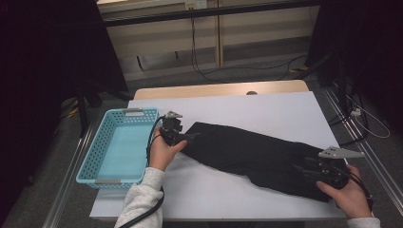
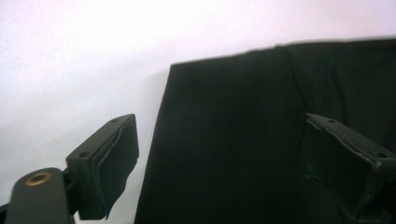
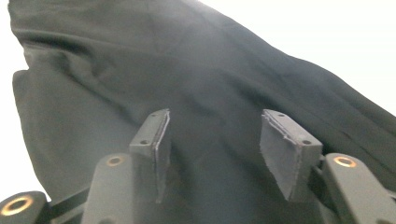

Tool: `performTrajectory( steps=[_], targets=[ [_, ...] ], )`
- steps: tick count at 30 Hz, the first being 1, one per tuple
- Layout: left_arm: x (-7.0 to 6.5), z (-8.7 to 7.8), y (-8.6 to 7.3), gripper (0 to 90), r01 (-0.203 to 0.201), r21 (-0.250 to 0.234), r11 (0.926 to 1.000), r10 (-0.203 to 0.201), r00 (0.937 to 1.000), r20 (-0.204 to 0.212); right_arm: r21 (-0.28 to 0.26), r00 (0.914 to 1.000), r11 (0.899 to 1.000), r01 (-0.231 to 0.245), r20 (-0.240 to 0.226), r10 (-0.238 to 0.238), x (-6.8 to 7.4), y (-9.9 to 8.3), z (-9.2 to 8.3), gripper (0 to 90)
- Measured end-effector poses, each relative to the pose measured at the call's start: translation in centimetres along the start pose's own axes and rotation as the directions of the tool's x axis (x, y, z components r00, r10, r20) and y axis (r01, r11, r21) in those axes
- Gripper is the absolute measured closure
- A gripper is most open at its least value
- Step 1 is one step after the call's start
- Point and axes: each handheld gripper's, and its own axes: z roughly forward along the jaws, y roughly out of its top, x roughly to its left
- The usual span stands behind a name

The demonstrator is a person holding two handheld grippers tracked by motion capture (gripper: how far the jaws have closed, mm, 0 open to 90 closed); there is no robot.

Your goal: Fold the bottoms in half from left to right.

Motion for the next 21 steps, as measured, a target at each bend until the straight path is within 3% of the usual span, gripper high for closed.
performTrajectory(
  steps=[7,9,16,21],
  targets=[
    [0.3,0.1,-0.8,7.6,-0.023,0.056,0.9982,0.024,0.9994,-0.024,-0.009,0.9999,1.000,0.007,-0.013,-0.007,0.5,0.3,0.6,33.3],
    [0.3,0.2,-1.0,7.4,-0.013,0.051,0.9986,0.015,0.9995,-0.028,-0.011,1.0000,1.000,0.000,-0.009,-0.001,0.5,0.5,0.7,30.8],
    [0.6,0.3,-1.6,7.9,-0.023,0.082,0.9964,0.028,0.9971,-0.071,-0.013,0.9999,1.000,-0.015,-0.009,0.015,0.4,0.7,1.0,27.7],
    [0.8,1.0,-2.2,7.9,-0.004,0.104,0.9946,0.014,0.9958,-0.091,-0.013,0.9998,1.000,0.001,-0.020,-0.001,0.6,0.7,1.2,27.6]
  ],
)
